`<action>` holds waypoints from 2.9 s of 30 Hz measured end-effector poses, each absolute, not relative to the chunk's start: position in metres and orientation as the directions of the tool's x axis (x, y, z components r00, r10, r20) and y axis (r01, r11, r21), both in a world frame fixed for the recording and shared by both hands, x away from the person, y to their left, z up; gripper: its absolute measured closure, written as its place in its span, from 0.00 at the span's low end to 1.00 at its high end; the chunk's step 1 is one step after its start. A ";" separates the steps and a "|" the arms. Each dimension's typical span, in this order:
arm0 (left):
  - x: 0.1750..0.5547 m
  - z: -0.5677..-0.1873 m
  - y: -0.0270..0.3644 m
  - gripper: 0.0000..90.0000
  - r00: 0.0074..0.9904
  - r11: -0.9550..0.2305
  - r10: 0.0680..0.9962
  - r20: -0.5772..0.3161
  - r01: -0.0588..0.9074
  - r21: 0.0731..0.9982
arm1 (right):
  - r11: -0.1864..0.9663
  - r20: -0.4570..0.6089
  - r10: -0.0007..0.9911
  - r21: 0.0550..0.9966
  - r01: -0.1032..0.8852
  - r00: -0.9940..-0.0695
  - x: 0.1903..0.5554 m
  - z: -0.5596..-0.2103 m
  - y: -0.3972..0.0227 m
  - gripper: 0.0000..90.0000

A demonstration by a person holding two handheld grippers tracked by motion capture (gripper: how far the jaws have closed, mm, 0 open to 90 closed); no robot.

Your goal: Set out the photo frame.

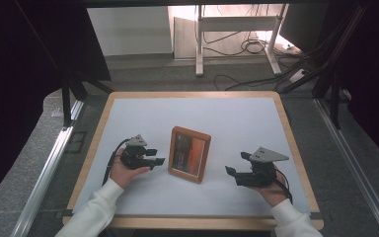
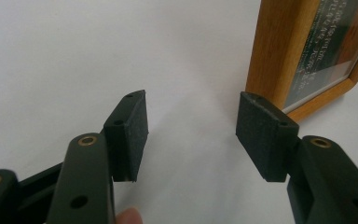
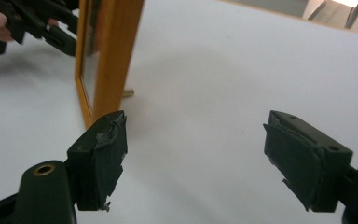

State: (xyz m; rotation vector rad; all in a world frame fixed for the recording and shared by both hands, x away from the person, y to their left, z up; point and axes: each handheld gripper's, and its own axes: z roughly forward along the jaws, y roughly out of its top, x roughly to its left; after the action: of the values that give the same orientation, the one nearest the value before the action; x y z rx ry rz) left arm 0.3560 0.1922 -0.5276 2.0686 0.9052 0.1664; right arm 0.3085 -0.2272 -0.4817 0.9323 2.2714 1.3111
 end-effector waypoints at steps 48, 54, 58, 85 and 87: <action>0.351 -0.529 0.164 1.00 0.796 -0.476 0.581 -0.169 0.501 0.723 | 0.390 0.005 0.725 0.821 0.417 -0.689 0.308 -0.506 -0.241 0.23; 0.349 -0.529 0.163 1.00 0.799 -0.478 0.576 -0.171 0.499 0.723 | 0.389 0.005 0.724 0.822 0.415 -0.689 0.308 -0.506 -0.242 0.23; 0.347 -0.530 0.162 1.00 0.803 -0.484 0.571 -0.171 0.497 0.720 | 0.393 0.002 0.723 0.821 0.414 -0.691 0.308 -0.506 -0.242 0.23; 0.340 -0.531 0.155 1.00 0.826 -0.522 0.539 -0.165 0.482 0.704 | 0.400 0.004 0.719 0.815 0.419 -0.695 0.308 -0.506 -0.241 0.23; 0.340 -0.531 0.155 1.00 0.827 -0.525 0.537 -0.165 0.481 0.702 | 0.400 0.004 0.719 0.815 0.419 -0.695 0.308 -0.506 -0.241 0.23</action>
State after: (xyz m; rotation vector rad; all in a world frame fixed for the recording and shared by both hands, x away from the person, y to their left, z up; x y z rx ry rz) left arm 0.3400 0.1549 -0.5314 2.2168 0.7416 0.0917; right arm 0.3082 -0.2413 -0.5063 0.9845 2.3141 1.1968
